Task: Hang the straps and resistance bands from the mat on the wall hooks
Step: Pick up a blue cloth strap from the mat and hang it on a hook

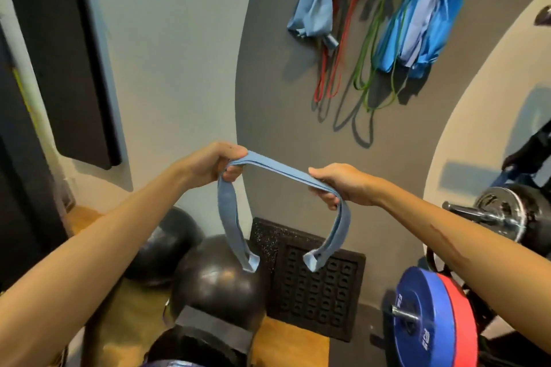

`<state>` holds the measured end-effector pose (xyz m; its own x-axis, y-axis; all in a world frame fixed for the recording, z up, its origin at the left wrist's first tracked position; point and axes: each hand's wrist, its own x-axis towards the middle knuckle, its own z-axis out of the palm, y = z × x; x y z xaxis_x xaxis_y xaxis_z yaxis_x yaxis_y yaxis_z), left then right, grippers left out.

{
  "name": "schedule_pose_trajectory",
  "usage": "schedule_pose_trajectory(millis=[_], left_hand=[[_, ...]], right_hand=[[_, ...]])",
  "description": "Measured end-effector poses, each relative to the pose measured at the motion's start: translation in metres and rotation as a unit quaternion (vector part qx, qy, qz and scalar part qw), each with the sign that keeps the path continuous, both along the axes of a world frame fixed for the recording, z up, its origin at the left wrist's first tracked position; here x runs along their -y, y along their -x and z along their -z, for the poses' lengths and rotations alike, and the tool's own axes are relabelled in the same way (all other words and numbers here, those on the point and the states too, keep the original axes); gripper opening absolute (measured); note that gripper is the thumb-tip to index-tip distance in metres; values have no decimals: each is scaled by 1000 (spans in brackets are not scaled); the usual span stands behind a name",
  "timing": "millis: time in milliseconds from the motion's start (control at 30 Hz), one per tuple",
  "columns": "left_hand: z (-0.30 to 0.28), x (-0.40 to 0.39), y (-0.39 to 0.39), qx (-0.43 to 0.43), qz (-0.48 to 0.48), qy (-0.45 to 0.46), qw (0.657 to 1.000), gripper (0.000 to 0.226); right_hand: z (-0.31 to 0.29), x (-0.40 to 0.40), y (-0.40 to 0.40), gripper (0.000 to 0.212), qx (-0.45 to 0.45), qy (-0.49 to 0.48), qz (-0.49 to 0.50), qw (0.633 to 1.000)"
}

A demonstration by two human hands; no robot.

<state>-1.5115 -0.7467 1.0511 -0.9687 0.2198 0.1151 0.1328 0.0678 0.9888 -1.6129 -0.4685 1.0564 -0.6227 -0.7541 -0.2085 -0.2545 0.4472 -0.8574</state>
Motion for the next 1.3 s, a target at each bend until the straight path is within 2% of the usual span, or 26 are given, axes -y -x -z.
schedule_pose_trajectory(millis=[100, 233, 400, 467, 600, 700, 767, 833, 967, 1067, 1133, 1167, 1233, 1300], left_hand=[[-21, 3, 43, -9, -7, 16, 1000, 45], [-55, 12, 98, -45, -10, 102, 994, 57], [-91, 39, 167, -79, -96, 212, 969, 32], [-101, 53, 193, -98, -104, 209, 967, 33], [-110, 85, 237, -117, -78, 203, 969, 47], [-115, 103, 265, -150, -103, 205, 962, 31], [-119, 110, 283, -181, -143, 175, 957, 19], [-122, 114, 296, -222, -160, 142, 951, 11], [-141, 124, 316, -340, -186, 149, 910, 14], [-157, 133, 348, -407, -229, 223, 856, 10], [-170, 136, 375, -454, -261, 283, 804, 6], [-178, 136, 389, -472, -276, 307, 779, 7], [-198, 132, 418, -497, -317, 331, 737, 19], [-227, 129, 452, -505, -357, 342, 707, 30]], right_hand=[[-17, 5, 41, 44, -3, 41, 20, 999], [-46, 16, 97, 51, -16, 76, 42, 996], [-85, 36, 162, 48, -53, 43, 31, 997], [-101, 47, 184, 46, -74, 46, 6, 996], [-130, 67, 219, 37, -85, 58, -13, 995], [-143, 87, 241, 38, -123, 64, 9, 990], [-152, 99, 257, 48, -157, 61, 28, 985], [-164, 108, 269, 47, -169, 48, 28, 984], [-188, 121, 299, 25, -168, 19, 1, 986], [-199, 131, 325, 45, -207, 69, 38, 975], [-207, 138, 341, 51, -314, 72, 73, 944], [-213, 141, 351, 49, -405, 57, 90, 908], [-225, 143, 375, 39, -575, 24, 109, 810], [-243, 144, 404, 38, -662, 0, 123, 739]])
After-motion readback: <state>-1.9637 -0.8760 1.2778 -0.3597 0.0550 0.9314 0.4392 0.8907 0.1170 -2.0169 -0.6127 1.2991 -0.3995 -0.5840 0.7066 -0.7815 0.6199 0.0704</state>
